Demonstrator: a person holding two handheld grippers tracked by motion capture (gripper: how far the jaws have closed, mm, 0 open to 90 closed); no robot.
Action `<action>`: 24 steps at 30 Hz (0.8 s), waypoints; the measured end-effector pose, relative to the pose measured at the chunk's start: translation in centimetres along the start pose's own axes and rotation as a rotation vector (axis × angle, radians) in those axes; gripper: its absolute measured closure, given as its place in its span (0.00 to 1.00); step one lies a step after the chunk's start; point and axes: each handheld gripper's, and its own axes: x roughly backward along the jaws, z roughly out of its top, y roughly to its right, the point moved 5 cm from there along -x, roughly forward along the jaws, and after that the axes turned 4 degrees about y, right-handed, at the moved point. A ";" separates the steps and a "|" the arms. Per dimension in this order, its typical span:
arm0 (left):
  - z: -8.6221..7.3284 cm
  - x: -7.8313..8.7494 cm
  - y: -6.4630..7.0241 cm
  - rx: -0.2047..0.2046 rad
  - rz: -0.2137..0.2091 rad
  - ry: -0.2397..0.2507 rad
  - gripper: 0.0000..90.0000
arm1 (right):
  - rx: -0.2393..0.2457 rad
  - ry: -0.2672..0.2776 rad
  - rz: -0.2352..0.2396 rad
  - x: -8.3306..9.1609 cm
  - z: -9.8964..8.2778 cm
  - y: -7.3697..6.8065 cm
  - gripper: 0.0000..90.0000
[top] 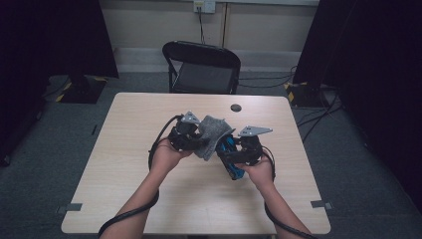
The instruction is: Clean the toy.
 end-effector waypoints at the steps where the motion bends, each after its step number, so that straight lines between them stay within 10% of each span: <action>1: 0.0 0.0 0.0 0.002 -0.003 -0.003 0.83 | 0.000 -0.001 -0.002 0.0 0.0 0.0 0.28; 24: -0.9 -1.6 0.6 -0.015 -0.001 -0.061 0.83 | -0.008 0.022 -0.010 0.5 0.4 0.3 0.28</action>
